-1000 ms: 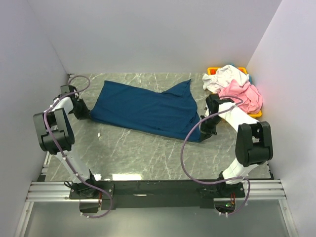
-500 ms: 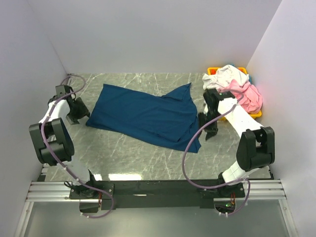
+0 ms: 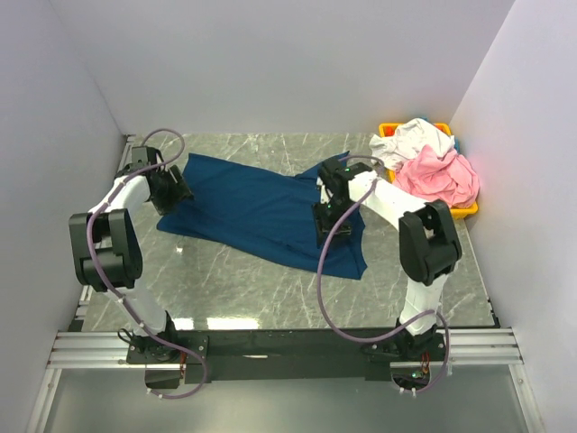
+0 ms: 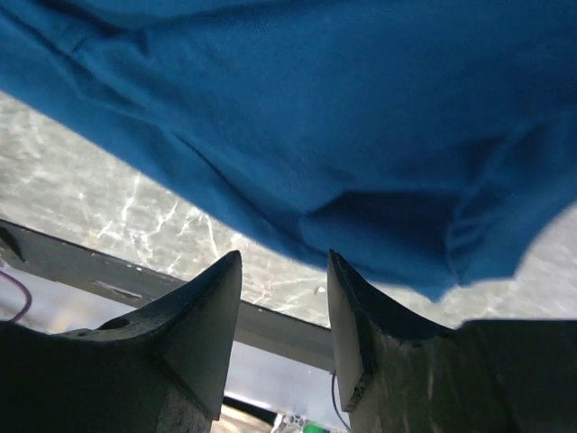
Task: Fold and stack the t-shirts
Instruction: Fold the tshirt
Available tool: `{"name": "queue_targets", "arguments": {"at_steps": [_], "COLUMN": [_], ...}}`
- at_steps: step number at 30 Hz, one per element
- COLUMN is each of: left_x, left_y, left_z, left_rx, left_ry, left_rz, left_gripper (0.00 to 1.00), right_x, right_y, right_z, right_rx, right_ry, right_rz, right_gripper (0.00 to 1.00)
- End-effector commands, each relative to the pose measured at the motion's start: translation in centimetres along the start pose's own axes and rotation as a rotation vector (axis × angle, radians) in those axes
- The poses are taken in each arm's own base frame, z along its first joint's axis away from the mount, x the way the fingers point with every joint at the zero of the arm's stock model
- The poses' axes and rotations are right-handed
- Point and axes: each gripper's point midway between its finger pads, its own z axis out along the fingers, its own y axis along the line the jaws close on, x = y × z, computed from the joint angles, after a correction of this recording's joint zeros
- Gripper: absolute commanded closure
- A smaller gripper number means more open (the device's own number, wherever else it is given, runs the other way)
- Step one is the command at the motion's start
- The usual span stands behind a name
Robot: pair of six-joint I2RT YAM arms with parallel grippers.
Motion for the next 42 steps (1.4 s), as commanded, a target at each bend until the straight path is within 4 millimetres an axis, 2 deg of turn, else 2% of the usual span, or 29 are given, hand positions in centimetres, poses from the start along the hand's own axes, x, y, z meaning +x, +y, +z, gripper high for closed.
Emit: {"name": "queue_targets", "arguments": {"at_steps": [1,6,11,16,20,26,29,32,33,41,42], "left_x": [0.1,0.5,0.4,0.3,0.1,0.1,0.2,0.4,0.5,0.6,0.6], "left_y": [-1.1,-0.8,-0.6,-0.6,-0.4,-0.3,-0.3,-0.3,-0.3,-0.2,-0.2], "left_z": [0.5,0.6,0.5,0.5,0.3,0.1,0.0,0.0,0.1,0.1,0.1], "left_rx": [0.081,0.069,0.059,0.055,0.045,0.039,0.042,0.041,0.043,0.044,0.041], "left_ry": [0.011,0.022,0.017,0.016,0.013,0.01,0.011,0.012,0.015,0.02,0.019], "left_rz": [-0.058,-0.051,-0.043,-0.036,-0.028,-0.019,-0.018,-0.02,-0.02,-0.021,-0.019], "left_gripper": [0.31,0.3,0.3,0.3,0.3,0.3,0.3,0.3,0.3,0.3,0.31], "right_x": [-0.7,0.4,1.3,1.2,0.3,-0.6,-1.1,-1.6,-1.7,-2.5,-2.5], "right_y": [0.8,-0.4,-0.6,-0.1,0.3,0.0,-0.1,-0.1,0.0,0.4,0.5], "right_z": [1.8,3.8,5.3,6.3,6.5,6.3,5.5,4.7,4.5,2.9,2.8], "right_rx": [-0.027,0.046,0.051,0.043,0.041,0.086,0.105,0.116,0.116,0.124,0.126], "right_ry": [-0.012,0.04,0.065,0.064,0.038,0.007,-0.025,-0.052,-0.058,-0.084,-0.083], "right_rz": [-0.021,-0.035,-0.034,-0.045,-0.052,-0.054,-0.054,-0.055,-0.056,-0.067,-0.071], "right_gripper": [0.5,0.48,0.48,0.48,0.48,0.51,0.62,0.79,0.8,0.77,0.81]}}
